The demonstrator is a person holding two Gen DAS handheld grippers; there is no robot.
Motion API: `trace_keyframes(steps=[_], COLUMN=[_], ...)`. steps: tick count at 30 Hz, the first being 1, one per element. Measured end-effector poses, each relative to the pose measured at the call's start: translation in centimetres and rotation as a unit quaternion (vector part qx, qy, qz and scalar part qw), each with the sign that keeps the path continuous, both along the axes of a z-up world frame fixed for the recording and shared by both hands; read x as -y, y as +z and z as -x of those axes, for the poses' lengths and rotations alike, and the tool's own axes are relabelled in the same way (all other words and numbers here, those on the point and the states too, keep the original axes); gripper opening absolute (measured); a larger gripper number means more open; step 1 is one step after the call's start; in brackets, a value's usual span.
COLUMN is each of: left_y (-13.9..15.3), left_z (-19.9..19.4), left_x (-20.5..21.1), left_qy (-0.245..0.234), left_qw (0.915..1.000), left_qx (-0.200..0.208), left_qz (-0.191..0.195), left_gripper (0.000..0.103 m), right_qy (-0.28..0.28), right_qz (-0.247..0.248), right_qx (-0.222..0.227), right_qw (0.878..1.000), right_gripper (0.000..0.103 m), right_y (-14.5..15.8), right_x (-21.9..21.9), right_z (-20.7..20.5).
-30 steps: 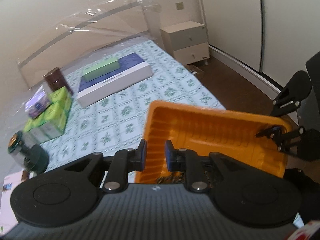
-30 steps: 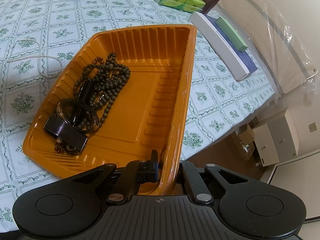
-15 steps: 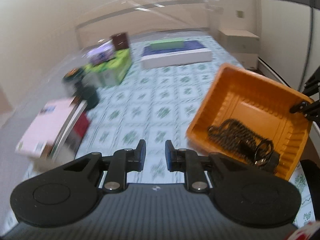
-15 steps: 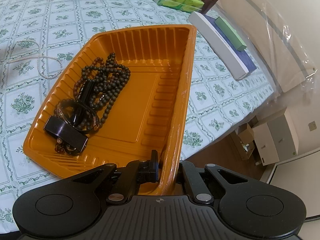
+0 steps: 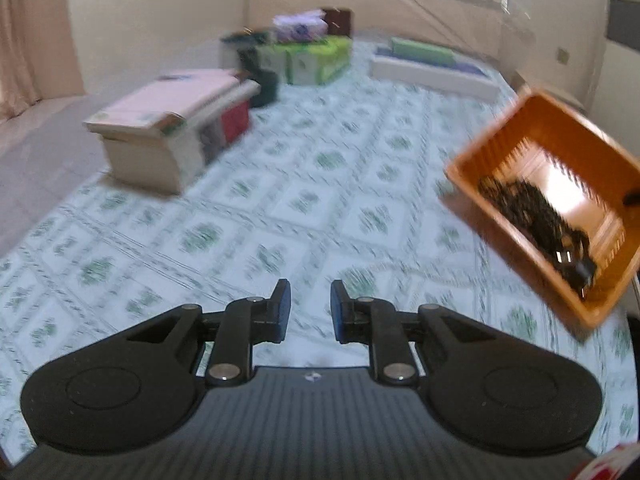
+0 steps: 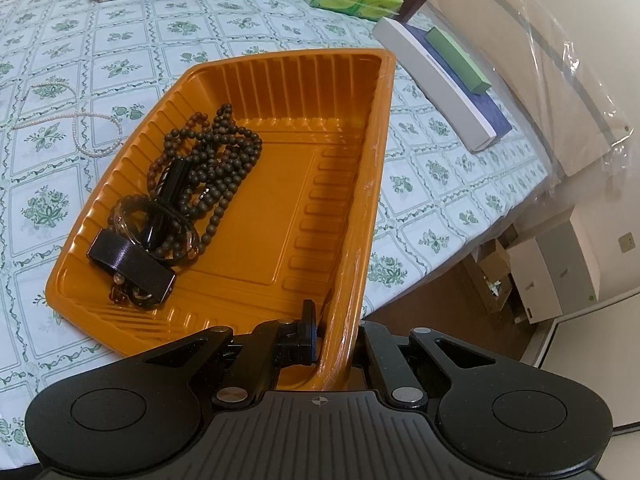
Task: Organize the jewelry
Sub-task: 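Move the left gripper to the pearl strand and grasp it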
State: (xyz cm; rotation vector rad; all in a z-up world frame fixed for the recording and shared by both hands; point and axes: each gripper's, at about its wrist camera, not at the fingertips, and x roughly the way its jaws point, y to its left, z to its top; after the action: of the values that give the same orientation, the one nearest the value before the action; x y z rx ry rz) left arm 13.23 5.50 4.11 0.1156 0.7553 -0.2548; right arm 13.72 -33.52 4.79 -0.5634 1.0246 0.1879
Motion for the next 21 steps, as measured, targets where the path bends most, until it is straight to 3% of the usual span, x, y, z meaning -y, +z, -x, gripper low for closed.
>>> trace_keyframes(steps=[10,21], left_y=[-4.4,-7.2], left_z=[-1.6,-3.5], left_x=[6.4,8.3], left_qy=[-0.076,-0.089], left_qw=[0.9966,0.9948], left_qx=[-0.029,-0.048], left_qz=[-0.007,-0.012], left_gripper=[0.018,0.015], right_qy=[0.000,-0.001], right_qz=[-0.001,-0.001], right_qx=[0.000,0.000], right_qw=[1.000,1.000], right_gripper=[0.004,0.004], right_y=[0.0,0.0], right_x=[0.1,0.0], right_z=[-0.1,-0.1])
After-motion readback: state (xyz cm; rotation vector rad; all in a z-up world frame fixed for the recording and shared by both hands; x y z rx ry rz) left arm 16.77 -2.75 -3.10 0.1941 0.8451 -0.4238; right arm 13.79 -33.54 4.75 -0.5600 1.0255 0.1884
